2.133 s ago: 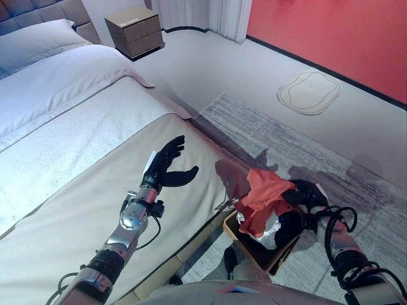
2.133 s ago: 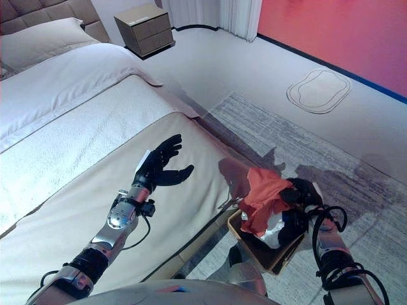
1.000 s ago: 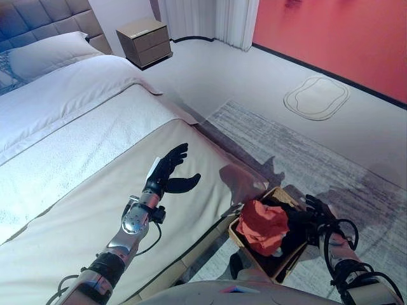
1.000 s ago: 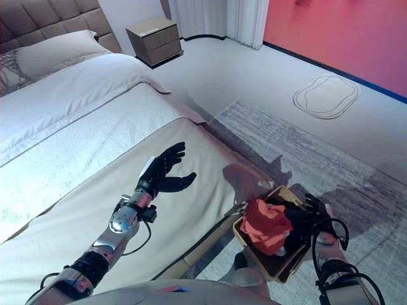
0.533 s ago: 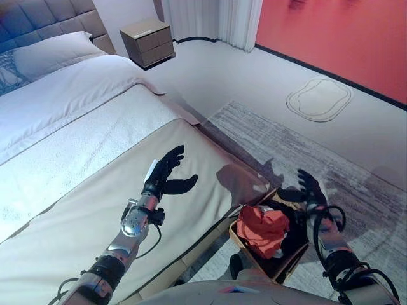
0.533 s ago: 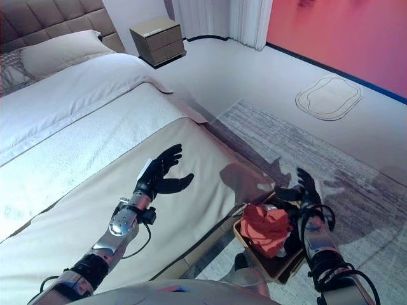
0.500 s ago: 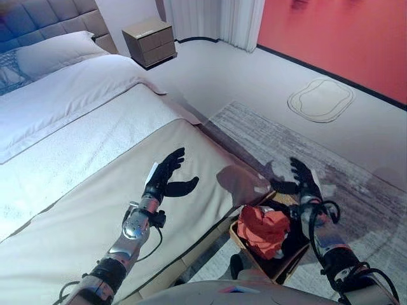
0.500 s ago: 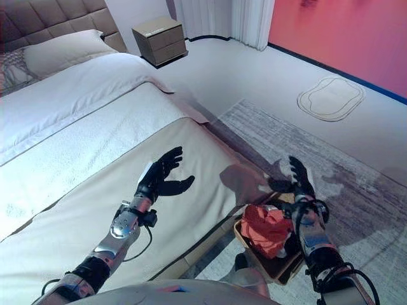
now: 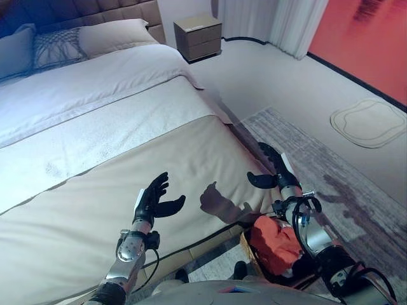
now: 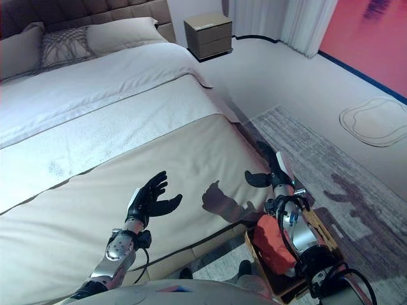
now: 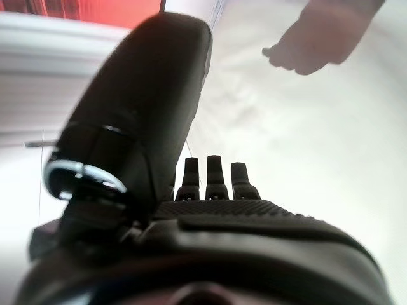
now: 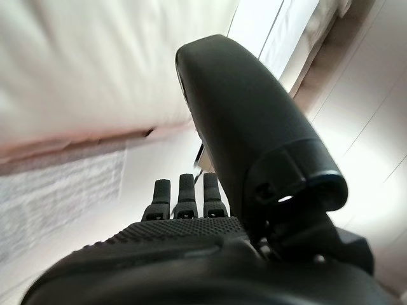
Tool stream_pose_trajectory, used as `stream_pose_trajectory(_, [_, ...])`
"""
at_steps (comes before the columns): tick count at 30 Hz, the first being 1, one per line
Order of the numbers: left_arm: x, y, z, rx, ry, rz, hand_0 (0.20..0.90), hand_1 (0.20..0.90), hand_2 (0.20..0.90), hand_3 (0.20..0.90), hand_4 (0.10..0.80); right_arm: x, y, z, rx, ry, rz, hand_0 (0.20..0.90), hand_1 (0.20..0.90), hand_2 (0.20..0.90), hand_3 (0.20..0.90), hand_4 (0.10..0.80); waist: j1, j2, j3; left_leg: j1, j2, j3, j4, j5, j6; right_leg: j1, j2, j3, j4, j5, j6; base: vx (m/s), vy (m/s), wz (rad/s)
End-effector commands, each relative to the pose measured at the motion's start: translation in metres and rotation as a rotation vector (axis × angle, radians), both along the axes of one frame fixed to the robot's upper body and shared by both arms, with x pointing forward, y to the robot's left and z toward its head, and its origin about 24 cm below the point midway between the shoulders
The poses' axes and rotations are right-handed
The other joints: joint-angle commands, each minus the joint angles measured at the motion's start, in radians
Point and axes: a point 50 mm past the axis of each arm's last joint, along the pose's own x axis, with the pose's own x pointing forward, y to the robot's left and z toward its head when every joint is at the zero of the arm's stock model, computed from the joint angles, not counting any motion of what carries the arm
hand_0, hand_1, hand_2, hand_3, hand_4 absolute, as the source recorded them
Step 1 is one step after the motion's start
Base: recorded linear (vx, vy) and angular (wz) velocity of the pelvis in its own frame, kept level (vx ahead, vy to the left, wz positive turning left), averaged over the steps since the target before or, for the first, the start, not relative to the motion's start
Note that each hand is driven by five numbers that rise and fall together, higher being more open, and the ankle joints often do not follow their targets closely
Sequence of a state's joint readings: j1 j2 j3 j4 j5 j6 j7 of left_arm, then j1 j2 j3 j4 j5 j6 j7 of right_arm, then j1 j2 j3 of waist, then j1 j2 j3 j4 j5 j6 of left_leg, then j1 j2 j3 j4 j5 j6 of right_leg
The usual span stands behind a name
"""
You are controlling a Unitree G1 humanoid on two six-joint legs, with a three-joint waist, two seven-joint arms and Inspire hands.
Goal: Pick up the clothes from the bed and place them into the basket
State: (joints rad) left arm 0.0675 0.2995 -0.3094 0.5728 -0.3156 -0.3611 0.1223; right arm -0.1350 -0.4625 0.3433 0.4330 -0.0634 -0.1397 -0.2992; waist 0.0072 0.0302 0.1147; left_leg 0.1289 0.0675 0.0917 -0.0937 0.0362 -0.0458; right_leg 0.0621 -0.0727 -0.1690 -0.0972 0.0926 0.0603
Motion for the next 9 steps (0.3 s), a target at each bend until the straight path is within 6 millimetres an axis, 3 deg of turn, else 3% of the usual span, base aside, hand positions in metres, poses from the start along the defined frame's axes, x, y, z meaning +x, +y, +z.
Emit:
stream_pose_trajectory(1, [0.031,0.003,0.029,0.01,-0.17,-0.016,0.9,0.9,0.9,0.9,0.8,0.023,0.02,0.043,0.033,-0.227,0.075,0.9,0.9,0.9,0.9,0.8,0.017,-0.06,-0.029,-0.007,-0.014,-0.013,0.006,-0.105,0.019,0.053,-0.036,-0.017,0.01,-0.09,0.039,0.027,-0.002,0.16])
stream_pose_trajectory(9, [0.025,0.007,0.027,-0.03,-0.157,-0.002,0.9,0.9,0.9,0.9,0.8,0.014,0.021,0.033,0.05,-0.189,0.059,0.9,0.9,0.9,0.9,0.8,0.028,-0.065,-0.029,-0.006,-0.014,-0.021,0.006,-0.101,0.02,0.065,-0.036,-0.036,0.01,-0.092,0.039,0.024,0.001,0.1])
